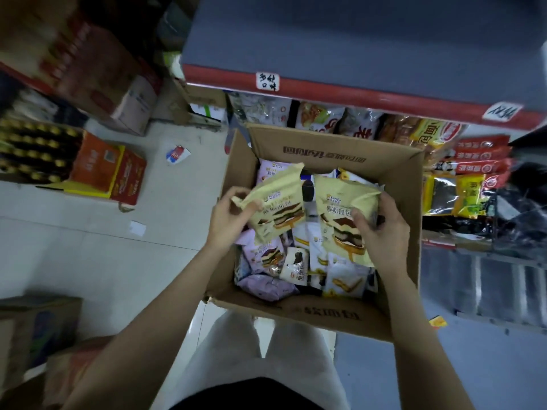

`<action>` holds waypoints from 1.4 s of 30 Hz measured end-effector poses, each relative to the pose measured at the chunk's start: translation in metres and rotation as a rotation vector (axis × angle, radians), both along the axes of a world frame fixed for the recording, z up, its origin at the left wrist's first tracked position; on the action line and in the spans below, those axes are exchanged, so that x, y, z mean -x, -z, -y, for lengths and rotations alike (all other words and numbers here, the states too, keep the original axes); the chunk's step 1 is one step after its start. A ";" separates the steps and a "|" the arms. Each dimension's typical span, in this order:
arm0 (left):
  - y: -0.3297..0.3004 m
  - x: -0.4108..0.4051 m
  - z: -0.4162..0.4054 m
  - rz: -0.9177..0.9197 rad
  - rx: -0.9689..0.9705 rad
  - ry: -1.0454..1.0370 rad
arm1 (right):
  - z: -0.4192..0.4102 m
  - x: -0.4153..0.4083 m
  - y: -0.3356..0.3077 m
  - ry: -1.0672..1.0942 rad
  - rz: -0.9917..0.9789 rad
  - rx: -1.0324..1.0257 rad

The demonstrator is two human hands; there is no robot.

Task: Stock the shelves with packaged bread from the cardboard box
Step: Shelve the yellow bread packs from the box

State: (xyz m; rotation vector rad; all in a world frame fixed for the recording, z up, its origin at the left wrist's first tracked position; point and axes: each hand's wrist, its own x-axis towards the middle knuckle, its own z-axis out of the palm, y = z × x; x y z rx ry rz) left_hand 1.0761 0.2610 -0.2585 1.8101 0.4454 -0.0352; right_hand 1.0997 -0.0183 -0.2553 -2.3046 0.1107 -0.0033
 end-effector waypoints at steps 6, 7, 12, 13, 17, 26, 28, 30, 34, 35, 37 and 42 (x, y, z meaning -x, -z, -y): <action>-0.091 -0.019 -0.014 0.222 0.131 -0.333 | -0.032 -0.028 -0.085 -0.124 0.091 -0.023; -0.104 -0.024 -0.023 0.239 0.091 -0.345 | -0.040 -0.032 -0.103 -0.144 0.088 -0.042; -0.186 -0.054 -0.076 0.321 -0.255 -0.290 | -0.077 -0.063 -0.187 -0.210 0.130 -0.274; -0.206 -0.059 -0.084 0.345 -0.312 -0.287 | -0.084 -0.070 -0.202 -0.214 0.152 -0.322; -0.280 -0.077 -0.120 0.513 -0.368 -0.280 | -0.110 -0.092 -0.269 -0.244 0.246 -0.481; -0.401 -0.140 -0.151 0.825 -0.189 -0.263 | -0.156 -0.137 -0.380 -0.205 0.422 -0.816; -0.420 -0.159 -0.153 0.849 -0.191 -0.269 | -0.165 -0.146 -0.399 -0.197 0.450 -0.852; -0.439 -0.183 -0.156 0.866 -0.162 -0.286 | -0.176 -0.153 -0.418 -0.194 0.474 -0.888; -0.472 -0.233 -0.157 0.922 -0.113 -0.319 | -0.194 -0.169 -0.447 -0.131 0.578 -0.894; -0.476 -0.247 -0.156 0.936 -0.109 -0.302 | -0.197 -0.175 -0.452 -0.107 0.624 -0.861; -0.479 -0.276 -0.153 0.924 -0.108 -0.248 | -0.203 -0.186 -0.459 -0.041 0.717 -0.754; -0.466 -0.338 -0.146 0.702 -0.032 -0.088 | -0.220 -0.207 -0.467 0.081 0.857 -0.418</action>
